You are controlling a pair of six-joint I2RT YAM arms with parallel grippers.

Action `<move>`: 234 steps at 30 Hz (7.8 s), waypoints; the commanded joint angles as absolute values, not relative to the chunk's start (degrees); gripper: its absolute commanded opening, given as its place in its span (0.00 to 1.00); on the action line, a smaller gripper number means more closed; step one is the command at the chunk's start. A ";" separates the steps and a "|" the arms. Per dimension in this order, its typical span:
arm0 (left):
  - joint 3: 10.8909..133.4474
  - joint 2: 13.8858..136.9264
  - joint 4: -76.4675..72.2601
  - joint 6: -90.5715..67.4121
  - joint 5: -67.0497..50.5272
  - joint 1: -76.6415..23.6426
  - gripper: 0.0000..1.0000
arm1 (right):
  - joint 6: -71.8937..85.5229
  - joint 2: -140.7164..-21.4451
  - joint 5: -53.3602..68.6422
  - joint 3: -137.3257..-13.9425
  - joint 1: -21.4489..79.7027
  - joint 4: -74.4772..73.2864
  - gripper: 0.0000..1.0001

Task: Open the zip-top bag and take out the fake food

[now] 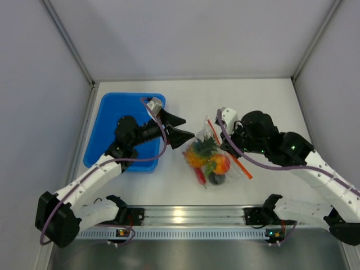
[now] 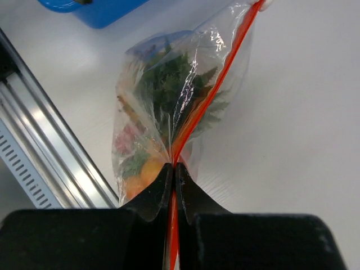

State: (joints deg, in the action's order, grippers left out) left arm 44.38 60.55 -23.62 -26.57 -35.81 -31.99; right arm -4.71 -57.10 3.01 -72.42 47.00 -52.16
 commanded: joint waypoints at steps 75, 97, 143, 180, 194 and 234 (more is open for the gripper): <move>37.44 64.60 -46.58 -23.29 -36.39 -43.86 0.00 | -4.66 -58.71 0.35 -66.62 52.47 -33.75 0.22; 48.33 63.63 -39.11 -18.19 -57.28 -44.29 0.99 | -13.80 -47.55 21.79 -71.19 52.38 -40.34 0.00; 49.13 67.59 -39.11 -16.88 -57.13 -47.64 0.00 | -6.42 -47.72 22.85 -71.89 52.38 -30.14 0.39; 47.81 65.83 -39.11 -18.46 -49.67 -46.85 0.00 | -6.77 -44.92 17.06 -65.04 52.38 -30.58 0.00; 47.72 61.08 -32.09 -18.55 -26.21 -45.79 0.00 | -4.84 -38.50 6.34 -60.91 52.38 -36.20 0.00; 65.07 69.26 -17.96 -26.01 -26.06 -28.21 0.00 | 8.61 -30.32 4.21 -61.72 52.38 -54.16 0.00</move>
